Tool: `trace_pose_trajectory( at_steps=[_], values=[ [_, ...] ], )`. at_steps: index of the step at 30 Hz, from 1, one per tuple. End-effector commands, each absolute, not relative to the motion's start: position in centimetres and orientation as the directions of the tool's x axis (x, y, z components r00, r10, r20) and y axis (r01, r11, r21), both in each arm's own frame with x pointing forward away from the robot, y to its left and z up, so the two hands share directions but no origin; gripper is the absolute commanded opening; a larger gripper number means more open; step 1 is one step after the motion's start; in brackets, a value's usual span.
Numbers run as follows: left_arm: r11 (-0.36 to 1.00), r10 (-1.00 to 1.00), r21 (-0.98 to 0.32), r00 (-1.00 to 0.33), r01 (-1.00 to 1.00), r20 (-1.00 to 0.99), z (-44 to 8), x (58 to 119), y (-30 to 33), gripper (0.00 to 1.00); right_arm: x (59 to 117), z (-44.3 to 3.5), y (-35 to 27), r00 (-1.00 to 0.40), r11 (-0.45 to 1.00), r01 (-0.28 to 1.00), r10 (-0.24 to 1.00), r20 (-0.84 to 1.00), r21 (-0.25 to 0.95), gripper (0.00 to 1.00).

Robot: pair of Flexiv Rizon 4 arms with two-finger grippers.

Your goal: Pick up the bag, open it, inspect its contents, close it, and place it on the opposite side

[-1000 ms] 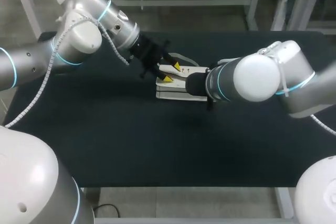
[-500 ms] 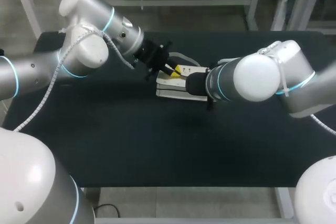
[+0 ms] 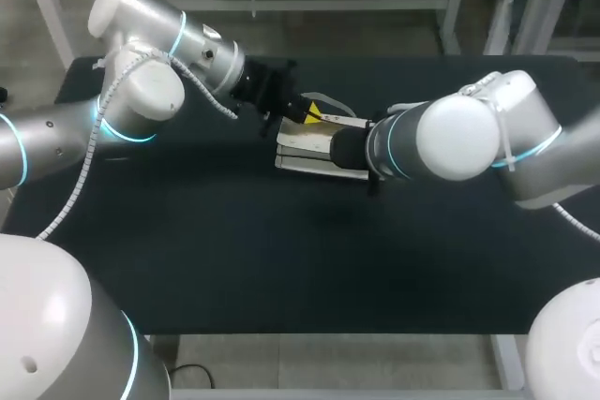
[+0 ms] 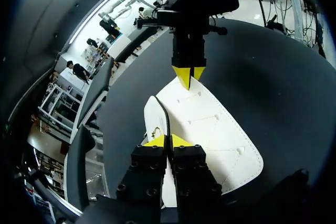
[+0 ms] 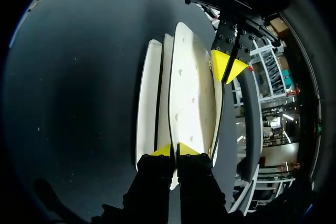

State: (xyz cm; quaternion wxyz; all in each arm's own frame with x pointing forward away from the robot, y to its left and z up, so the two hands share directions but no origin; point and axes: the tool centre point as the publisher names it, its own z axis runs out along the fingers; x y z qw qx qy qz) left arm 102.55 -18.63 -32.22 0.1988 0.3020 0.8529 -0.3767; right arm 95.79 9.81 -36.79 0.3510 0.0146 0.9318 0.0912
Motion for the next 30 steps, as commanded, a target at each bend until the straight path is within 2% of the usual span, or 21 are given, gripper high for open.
trace_pose_trajectory(
  at_steps=[1,8,19,20,21,23,24,27,30],
  values=[
    [0.531,0.384,-0.569,-0.777,0.628,-0.499,-31.0,104.7,-17.7,0.00,95.4,-37.5,9.3,-0.692,0.981,-0.044,0.105,-0.714,0.188,0.00],
    [0.550,0.369,-0.640,-0.844,0.537,-0.390,-30.9,106.4,-17.4,0.00,95.4,-37.5,9.3,-0.692,0.981,-0.044,0.105,-0.714,0.188,0.00],
    [0.556,0.383,-0.622,-0.834,0.552,-0.397,-31.7,105.5,-17.4,0.00,95.4,-37.5,9.3,-0.692,0.981,-0.044,0.105,-0.714,0.188,0.00],
    [0.559,0.382,-0.613,-0.830,0.558,-0.407,-31.8,105.4,-17.4,0.10,95.4,-37.5,9.3,-0.692,0.981,-0.044,0.105,-0.714,0.188,0.00],
    [0.563,0.375,-0.605,-0.826,0.563,-0.420,-32.0,105.2,-17.4,0.26,95.4,-37.5,9.3,-0.692,0.981,-0.044,0.105,-0.714,0.188,0.00],
    [0.569,0.363,-0.593,-0.821,0.570,-0.440,-32.2,105.0,-17.3,0.49,95.4,-37.5,9.3,-0.692,0.981,-0.044,0.105,-0.714,0.188,0.00],
    [0.573,0.357,-0.586,-0.818,0.573,-0.451,-32.3,104.8,-17.3,0.69,95.4,-37.5,9.3,-0.692,0.981,-0.044,0.105,-0.714,0.188,0.00],
    [0.582,0.331,-0.579,-0.817,0.571,-0.473,-32.9,104.6,-17.2,0.76,95.4,-37.5,9.3,-0.692,0.981,-0.044,0.105,-0.714,0.188,0.00],
    [0.596,0.308,-0.575,-0.821,0.560,-0.480,-33.4,104.9,-17.5,0.90,95.4,-37.5,9.3,-0.692,0.981,-0.044,0.105,-0.714,0.188,0.00]
  ],
)
